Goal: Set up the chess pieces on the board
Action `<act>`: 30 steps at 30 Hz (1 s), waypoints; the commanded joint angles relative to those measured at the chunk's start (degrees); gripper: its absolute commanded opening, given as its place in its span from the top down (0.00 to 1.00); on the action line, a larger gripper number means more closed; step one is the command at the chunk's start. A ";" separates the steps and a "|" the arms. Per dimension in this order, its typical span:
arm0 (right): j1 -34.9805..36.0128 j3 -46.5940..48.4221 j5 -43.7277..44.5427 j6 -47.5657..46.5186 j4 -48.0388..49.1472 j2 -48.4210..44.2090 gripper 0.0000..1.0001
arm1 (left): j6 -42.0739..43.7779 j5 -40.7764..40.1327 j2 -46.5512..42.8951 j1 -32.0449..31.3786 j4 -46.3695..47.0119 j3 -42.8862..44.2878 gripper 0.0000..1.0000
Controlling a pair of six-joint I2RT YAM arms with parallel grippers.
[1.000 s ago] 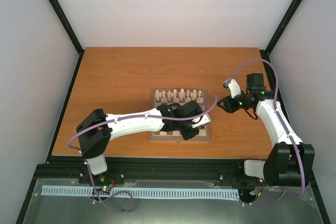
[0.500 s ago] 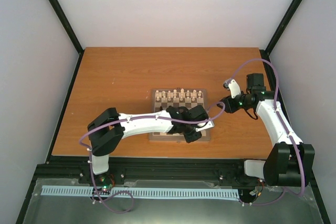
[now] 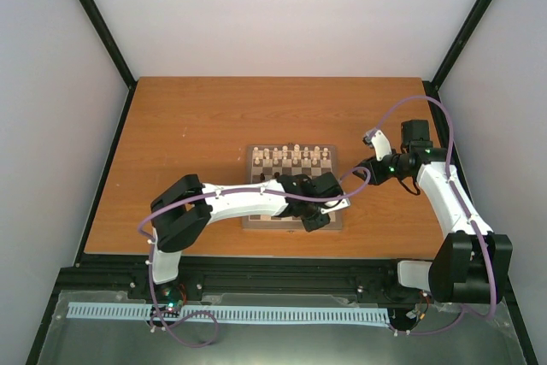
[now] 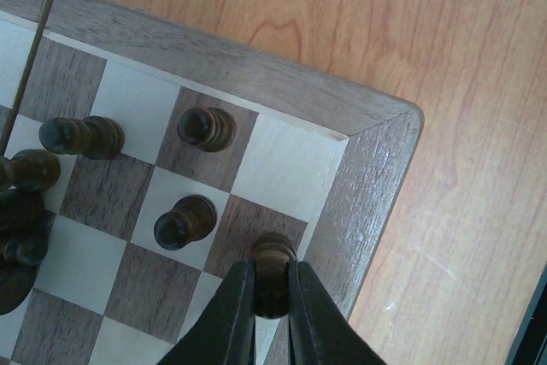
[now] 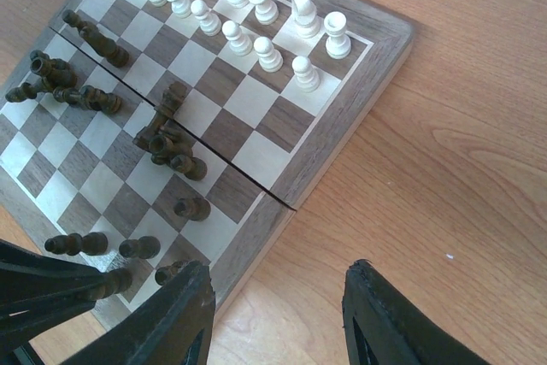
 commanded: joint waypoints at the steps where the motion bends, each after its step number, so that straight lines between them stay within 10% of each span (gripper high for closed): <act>1: -0.52 0.23 -0.97 -0.61 -0.56 0.55 0.58 | 0.58 -1.13 1.23 -0.71 -0.16 2.17 0.95; 21: -0.53 0.16 -2.44 -1.02 -1.05 0.12 0.57 | -1.19 -1.05 -11.57 -0.68 -0.71 0.21 0.65; 23: -0.53 0.25 -2.92 -1.33 -1.10 -0.10 0.57 | -1.79 -2.58 -14.98 -0.70 -1.48 0.01 0.53; 25: -0.53 0.36 -3.76 -1.79 -1.26 -0.17 0.57 | -3.42 -5.64 -18.56 -0.67 -2.34 0.02 0.03; 30: -0.52 1.23 -6.32 -3.68 -2.25 -0.15 0.57 | -7.77 -16.95 -23.79 0.54 -9.69 3.13 0.00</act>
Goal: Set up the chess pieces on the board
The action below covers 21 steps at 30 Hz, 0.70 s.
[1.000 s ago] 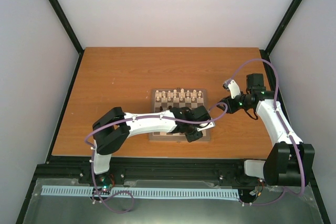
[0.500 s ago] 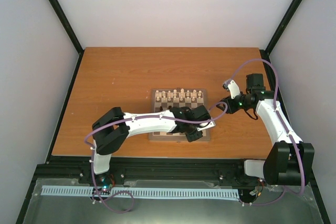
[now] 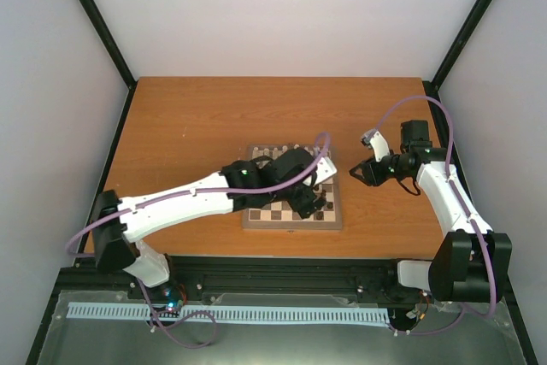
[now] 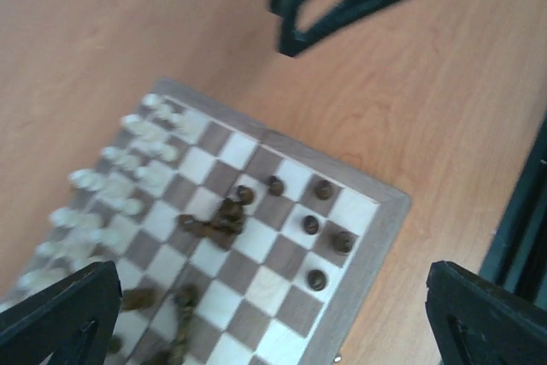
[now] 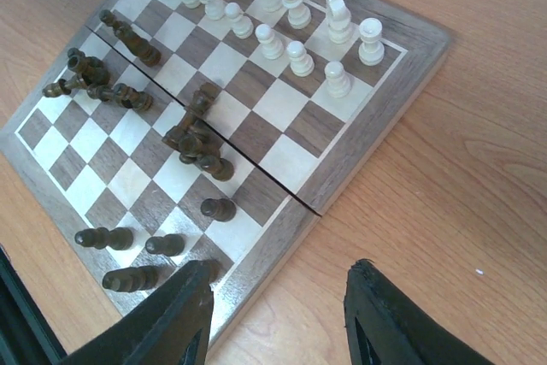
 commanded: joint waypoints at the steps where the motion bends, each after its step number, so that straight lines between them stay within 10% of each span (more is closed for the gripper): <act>1: -0.47 1.46 -3.56 -2.19 -1.58 -0.58 0.58 | -5.45 -13.48 -3.16 1.07 -9.19 3.97 0.00; 15: 8.43 7.41 2.04 -4.78 -3.09 6.12 0.59 | -8.42 -13.16 -14.07 19.25 -0.06 5.32 0.00; 19: 13.78 11.96 6.09 -3.48 -2.99 9.88 0.59 | -20.63 -35.66 -13.28 20.78 0.58 0.52 0.00; 21: 16.84 14.08 7.06 -2.63 -3.21 11.63 0.60 | -23.74 -33.99 -11.47 24.44 -2.76 -0.82 0.00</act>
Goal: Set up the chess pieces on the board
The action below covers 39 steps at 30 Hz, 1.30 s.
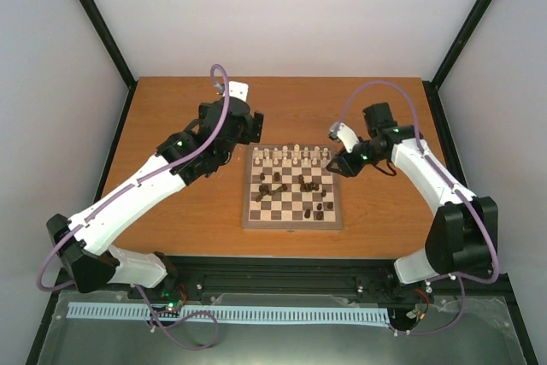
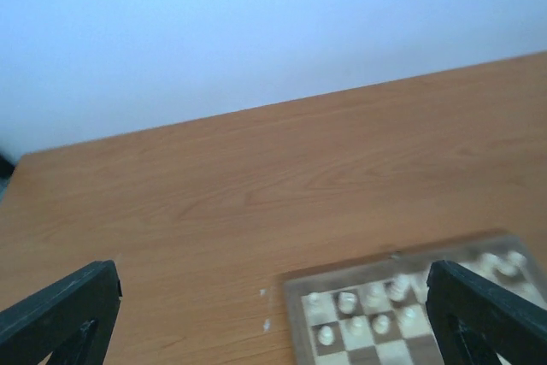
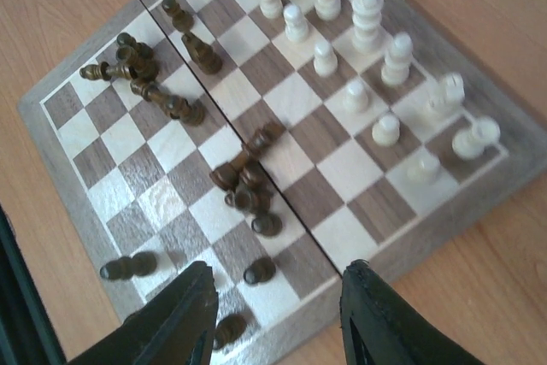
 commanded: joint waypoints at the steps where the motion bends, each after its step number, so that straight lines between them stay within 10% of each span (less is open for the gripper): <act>1: 5.89 4.96 4.50 1.36 -0.44 3.03 0.61 | -11.13 -6.06 2.40 5.76 -3.42 -3.38 0.00; 10: 16.32 10.97 10.05 1.64 0.57 12.38 0.64 | -9.33 18.64 0.55 15.89 -2.36 -3.72 0.32; 17: 22.22 17.32 10.31 2.03 1.91 20.79 0.64 | -10.44 17.90 -0.61 18.68 -1.44 -4.87 0.13; 39: 26.76 25.62 12.05 2.63 1.09 34.21 0.77 | -9.46 19.26 -2.02 18.71 -0.67 -5.73 0.12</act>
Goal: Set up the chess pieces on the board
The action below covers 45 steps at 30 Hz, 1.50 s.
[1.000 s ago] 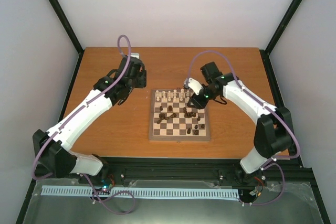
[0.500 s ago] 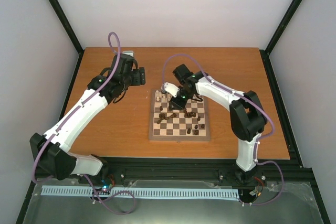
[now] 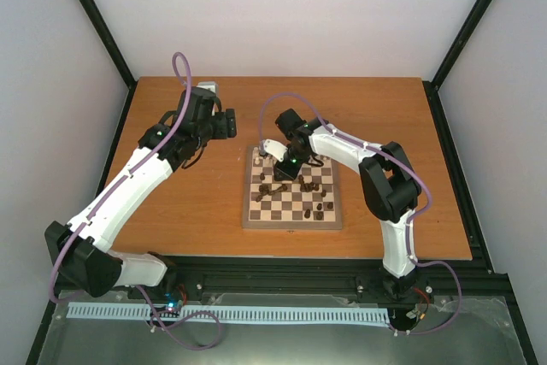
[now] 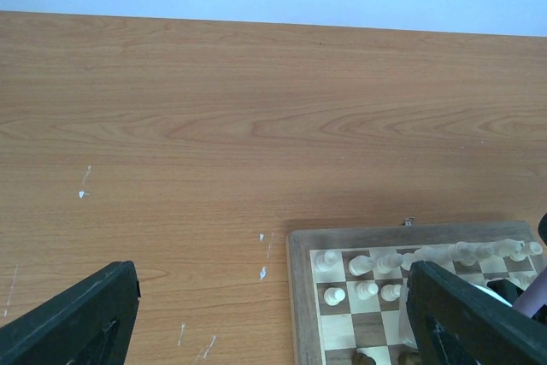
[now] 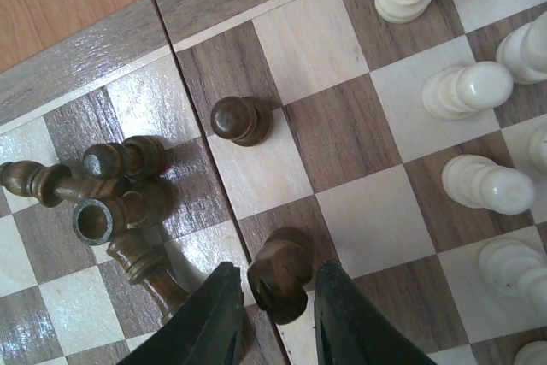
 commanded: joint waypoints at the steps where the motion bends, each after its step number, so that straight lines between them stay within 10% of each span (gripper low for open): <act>1: 0.77 1.26 -1.09 0.48 -0.25 0.51 0.77 | 0.46 1.30 -1.09 0.43 1.19 0.48 0.12; 15: 0.95 0.74 -0.96 1.46 0.51 -0.89 0.96 | 0.66 2.18 -1.05 0.43 1.36 0.42 0.11; 45: 12.11 -12.95 0.24 0.16 -1.07 -16.75 0.96 | 0.03 -2.79 -2.13 0.43 1.34 0.26 0.11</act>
